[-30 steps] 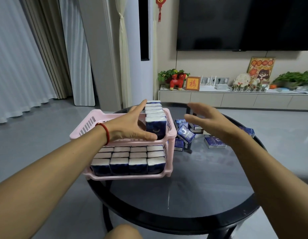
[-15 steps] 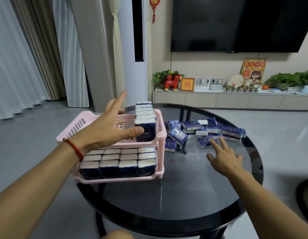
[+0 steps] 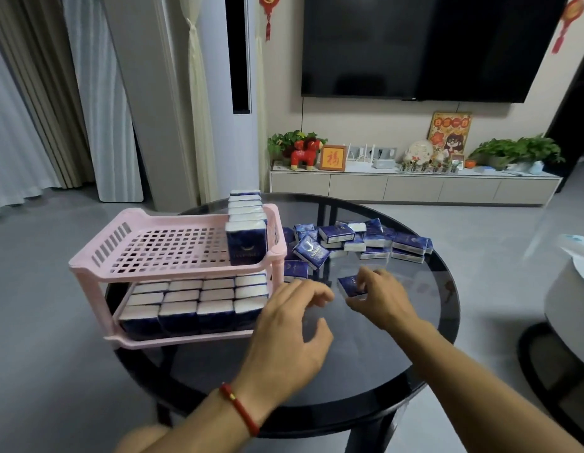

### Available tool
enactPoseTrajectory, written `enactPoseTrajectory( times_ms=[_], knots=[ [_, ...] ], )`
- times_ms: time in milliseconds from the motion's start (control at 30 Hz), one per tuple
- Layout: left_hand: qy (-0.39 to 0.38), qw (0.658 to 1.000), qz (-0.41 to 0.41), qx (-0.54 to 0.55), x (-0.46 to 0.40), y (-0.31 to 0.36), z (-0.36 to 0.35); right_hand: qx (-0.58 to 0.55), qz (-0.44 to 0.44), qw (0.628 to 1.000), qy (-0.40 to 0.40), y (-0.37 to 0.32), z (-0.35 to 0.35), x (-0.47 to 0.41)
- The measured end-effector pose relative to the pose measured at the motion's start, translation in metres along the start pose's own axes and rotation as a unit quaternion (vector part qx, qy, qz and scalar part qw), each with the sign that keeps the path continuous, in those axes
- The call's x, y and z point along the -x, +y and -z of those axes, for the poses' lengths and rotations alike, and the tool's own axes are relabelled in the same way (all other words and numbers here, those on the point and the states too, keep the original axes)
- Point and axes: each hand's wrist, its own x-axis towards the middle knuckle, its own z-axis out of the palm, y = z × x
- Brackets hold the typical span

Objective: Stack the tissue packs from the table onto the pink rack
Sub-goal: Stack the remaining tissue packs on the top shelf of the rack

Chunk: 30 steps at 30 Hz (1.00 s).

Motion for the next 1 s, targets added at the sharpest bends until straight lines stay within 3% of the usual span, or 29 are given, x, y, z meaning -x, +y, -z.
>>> enactPoseTrajectory(
  times_ms=[100,167,333,433,800,1000],
  knots=[
    [-0.101,0.982,0.158,0.033,0.008,-0.018,-0.010,-0.096,0.056,0.994,-0.024,0.007,0.011,0.022],
    [-0.109,0.958,0.253,0.078,0.010,-0.024,-0.010,-0.148,0.107,0.982,-0.039,0.007,0.024,0.041],
    [-0.125,0.906,0.341,0.218,0.014,-0.017,-0.014,-0.243,0.230,0.941,-0.041,-0.012,0.061,0.085],
    [-0.116,0.889,0.324,0.301,0.013,-0.007,-0.008,-0.204,0.300,0.931,-0.043,-0.023,0.067,0.104],
    [0.021,0.962,0.159,0.221,0.026,-0.011,0.041,-0.318,0.295,0.901,0.016,-0.093,0.080,0.113],
    [0.229,0.958,0.103,0.136,0.016,-0.020,0.073,-0.369,0.292,0.879,0.080,-0.141,0.093,0.091]
  ],
)
